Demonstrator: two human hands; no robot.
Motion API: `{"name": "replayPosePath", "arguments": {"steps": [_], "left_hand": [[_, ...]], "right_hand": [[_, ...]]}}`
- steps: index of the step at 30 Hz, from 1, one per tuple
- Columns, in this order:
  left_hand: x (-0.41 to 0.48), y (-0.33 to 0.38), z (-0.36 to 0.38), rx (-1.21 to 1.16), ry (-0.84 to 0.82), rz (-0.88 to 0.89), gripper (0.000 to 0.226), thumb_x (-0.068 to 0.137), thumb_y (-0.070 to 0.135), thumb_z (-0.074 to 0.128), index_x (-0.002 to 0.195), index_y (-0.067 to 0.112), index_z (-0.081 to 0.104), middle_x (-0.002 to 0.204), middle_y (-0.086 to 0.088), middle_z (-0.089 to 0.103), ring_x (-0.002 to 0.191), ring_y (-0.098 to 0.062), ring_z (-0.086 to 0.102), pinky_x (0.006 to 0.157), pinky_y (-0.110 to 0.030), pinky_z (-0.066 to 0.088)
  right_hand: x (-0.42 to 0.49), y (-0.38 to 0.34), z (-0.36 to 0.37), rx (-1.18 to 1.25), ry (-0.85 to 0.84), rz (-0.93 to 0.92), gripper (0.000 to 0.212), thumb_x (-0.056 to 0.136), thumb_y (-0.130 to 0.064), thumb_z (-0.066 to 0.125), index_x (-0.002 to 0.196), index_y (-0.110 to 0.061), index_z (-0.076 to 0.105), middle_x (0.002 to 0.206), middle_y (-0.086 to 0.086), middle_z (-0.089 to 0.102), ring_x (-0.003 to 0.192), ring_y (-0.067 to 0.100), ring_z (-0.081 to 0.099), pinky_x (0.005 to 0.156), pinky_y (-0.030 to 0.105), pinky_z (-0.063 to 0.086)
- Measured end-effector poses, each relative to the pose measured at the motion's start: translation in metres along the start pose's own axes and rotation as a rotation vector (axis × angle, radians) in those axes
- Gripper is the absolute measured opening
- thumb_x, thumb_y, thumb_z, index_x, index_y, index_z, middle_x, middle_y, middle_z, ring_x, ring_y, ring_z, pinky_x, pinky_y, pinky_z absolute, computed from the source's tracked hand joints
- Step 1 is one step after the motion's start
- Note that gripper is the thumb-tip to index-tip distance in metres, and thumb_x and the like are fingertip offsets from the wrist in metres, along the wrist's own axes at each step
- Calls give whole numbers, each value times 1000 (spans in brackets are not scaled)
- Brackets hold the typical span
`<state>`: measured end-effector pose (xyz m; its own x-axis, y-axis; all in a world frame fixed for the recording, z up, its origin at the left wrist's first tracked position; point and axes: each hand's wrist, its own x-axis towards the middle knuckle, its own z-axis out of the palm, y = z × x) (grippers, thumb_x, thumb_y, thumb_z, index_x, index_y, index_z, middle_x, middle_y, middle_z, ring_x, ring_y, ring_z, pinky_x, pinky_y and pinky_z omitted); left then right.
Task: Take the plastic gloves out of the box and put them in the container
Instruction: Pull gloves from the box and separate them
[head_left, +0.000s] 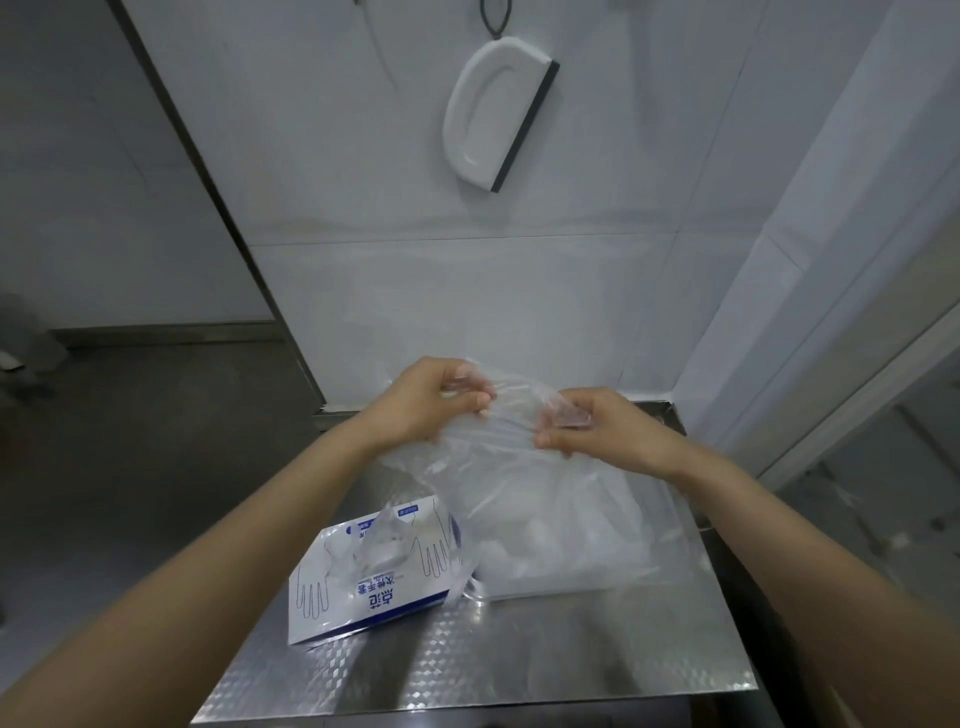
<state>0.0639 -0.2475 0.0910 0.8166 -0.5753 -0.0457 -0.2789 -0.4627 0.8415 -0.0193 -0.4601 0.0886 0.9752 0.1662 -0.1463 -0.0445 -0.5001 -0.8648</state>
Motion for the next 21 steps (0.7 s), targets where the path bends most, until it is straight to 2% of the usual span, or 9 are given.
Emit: {"name": "replayPosePath", "arguments": {"steps": [2,4,6,8,10,13,18,20,21], "left_hand": [[7,6,3,46,166,50,23,86,10,67,74,30,64,69,16,65,65,3,59,65,-23,49],[8,22,5,6,391,163,16,86,3,63,80,17,64,76,16,61,60,3,54,60,-14,43],[3,39,6,-5,536,382,15,86,-2,60,84,12,64,84,10,59,75,3,55,72,-13,43],[-4,44,10,60,534,564,10,85,-1,58,83,7,64,90,0,59,88,-7,57,82,-18,42],[-14,33,19,155,454,633,9,83,4,54,80,5,62,96,-5,59,95,-16,56,86,-25,42],[-26,-4,35,258,203,585,10,83,15,51,80,11,60,109,-1,61,112,-18,54,95,-31,41],[-24,-65,66,616,-173,522,7,82,18,52,78,19,59,125,3,62,127,-17,49,102,-40,44],[-20,-73,79,711,-296,486,8,80,10,55,79,15,61,130,-2,59,132,-20,44,108,-44,38],[-18,-76,85,763,-353,470,11,83,8,53,83,13,63,136,-4,55,137,-20,38,114,-42,28]], "right_hand": [[5,0,-6,-45,156,-44,19,78,-16,76,83,0,66,70,-7,62,61,-7,55,68,19,45],[6,-5,-11,-20,423,-155,14,78,-6,74,79,0,62,71,-10,59,65,-12,55,68,10,40],[3,-11,-15,-12,689,-312,13,78,5,68,79,-6,62,75,-9,59,71,-9,55,70,8,38],[-4,-7,-18,-44,797,-431,21,76,12,60,80,-9,63,80,-5,60,77,0,57,72,13,42],[-11,9,-17,-206,767,-534,24,73,16,58,79,-7,64,80,2,58,78,11,55,73,21,44],[-21,48,-4,-424,580,-557,41,66,24,57,85,-12,64,85,1,57,82,14,52,76,21,42],[-30,101,28,-597,159,-365,57,64,22,51,101,-20,62,99,-5,55,95,9,49,77,18,39],[-27,111,37,-694,28,-282,59,68,21,48,106,-22,63,107,-7,53,99,10,51,77,18,39],[-25,115,41,-702,-10,-222,58,74,18,46,111,-23,62,113,-8,51,103,10,50,78,18,40]]}}
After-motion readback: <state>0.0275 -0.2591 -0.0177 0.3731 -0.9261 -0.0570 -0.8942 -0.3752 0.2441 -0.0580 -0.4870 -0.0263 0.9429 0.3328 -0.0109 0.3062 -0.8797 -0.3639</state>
